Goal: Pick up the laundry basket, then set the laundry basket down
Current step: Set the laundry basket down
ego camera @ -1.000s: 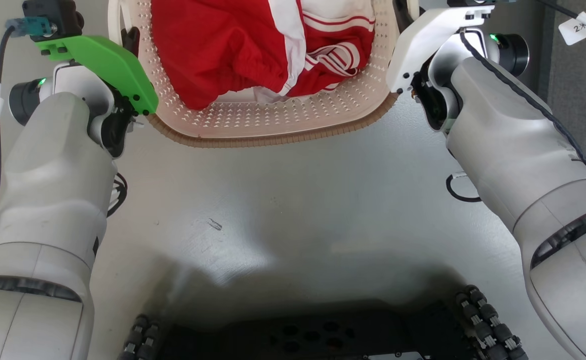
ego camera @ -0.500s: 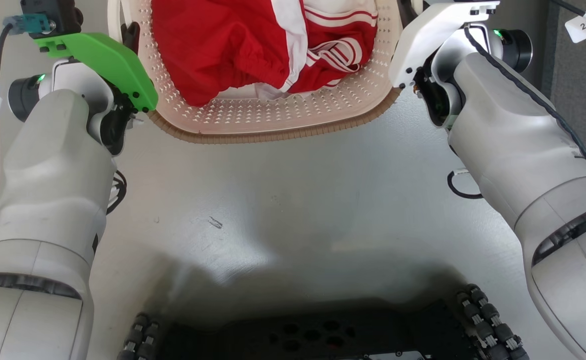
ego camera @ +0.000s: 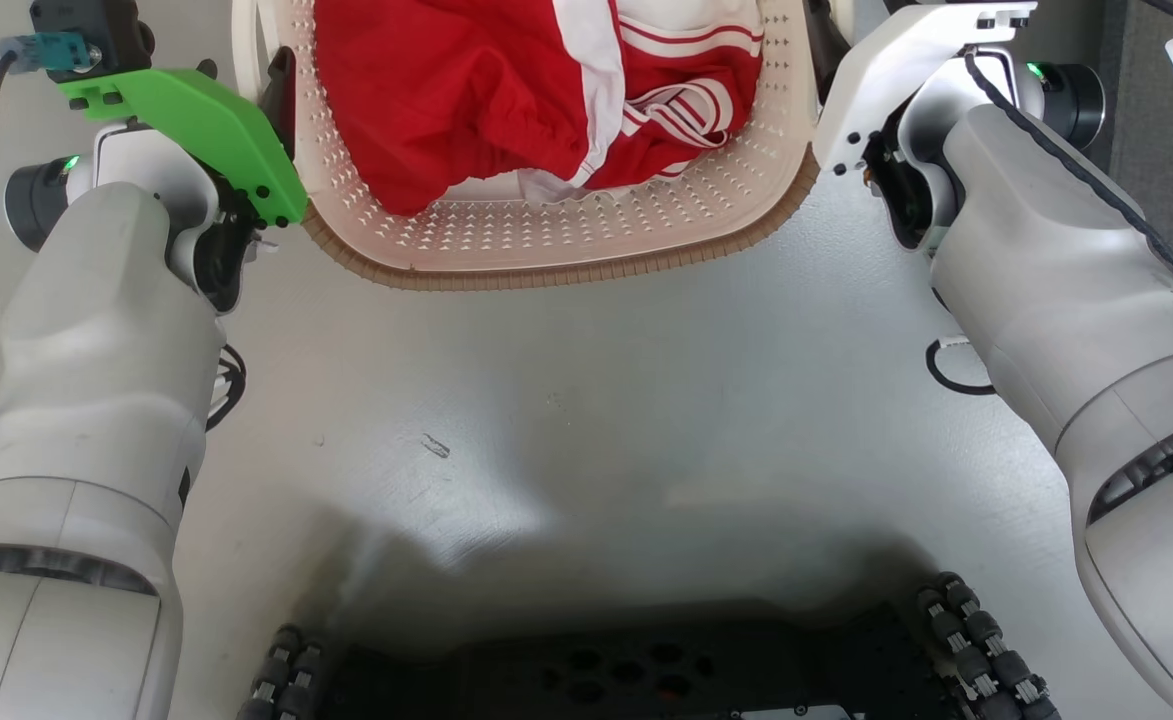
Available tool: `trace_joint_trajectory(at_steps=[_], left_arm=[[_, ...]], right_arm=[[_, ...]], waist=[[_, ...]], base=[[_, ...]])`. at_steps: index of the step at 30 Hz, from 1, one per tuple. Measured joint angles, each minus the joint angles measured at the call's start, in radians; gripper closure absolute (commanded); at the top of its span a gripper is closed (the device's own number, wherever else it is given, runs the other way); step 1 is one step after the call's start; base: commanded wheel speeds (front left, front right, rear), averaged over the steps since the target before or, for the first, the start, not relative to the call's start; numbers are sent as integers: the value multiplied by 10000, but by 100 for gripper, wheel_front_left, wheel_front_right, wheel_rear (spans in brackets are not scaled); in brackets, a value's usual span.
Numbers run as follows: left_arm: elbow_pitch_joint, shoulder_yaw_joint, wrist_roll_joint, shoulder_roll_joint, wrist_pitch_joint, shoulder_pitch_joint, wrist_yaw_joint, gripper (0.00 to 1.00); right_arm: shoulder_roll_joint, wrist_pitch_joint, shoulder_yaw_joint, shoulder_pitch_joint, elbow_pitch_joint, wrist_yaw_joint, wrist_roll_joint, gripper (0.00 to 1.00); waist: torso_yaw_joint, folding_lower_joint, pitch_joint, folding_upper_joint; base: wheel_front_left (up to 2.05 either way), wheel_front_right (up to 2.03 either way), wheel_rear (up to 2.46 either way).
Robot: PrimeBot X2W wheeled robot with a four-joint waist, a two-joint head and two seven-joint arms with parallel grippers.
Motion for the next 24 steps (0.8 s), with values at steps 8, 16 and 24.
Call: trace_joint_trajectory(at_steps=[8,16,24], left_arm=[[54,-25,-81,-23,-113,-1,-12,0],[102,-115,-142,-19,-15,0,-13,0],[134,-236,-150,-17,-226,43,-15,0]], right_arm=[[-15,96,159,16,23,278,0,0],[-117,221,205,22,6,543,38,0],[-146,73,334,102,-13,702,63,0]], waist=[[15,0,-128,0],[7,0,-329,0],[17,0,-594,0]], base=[[0,0,0],[0,0,0],[0,0,0]])
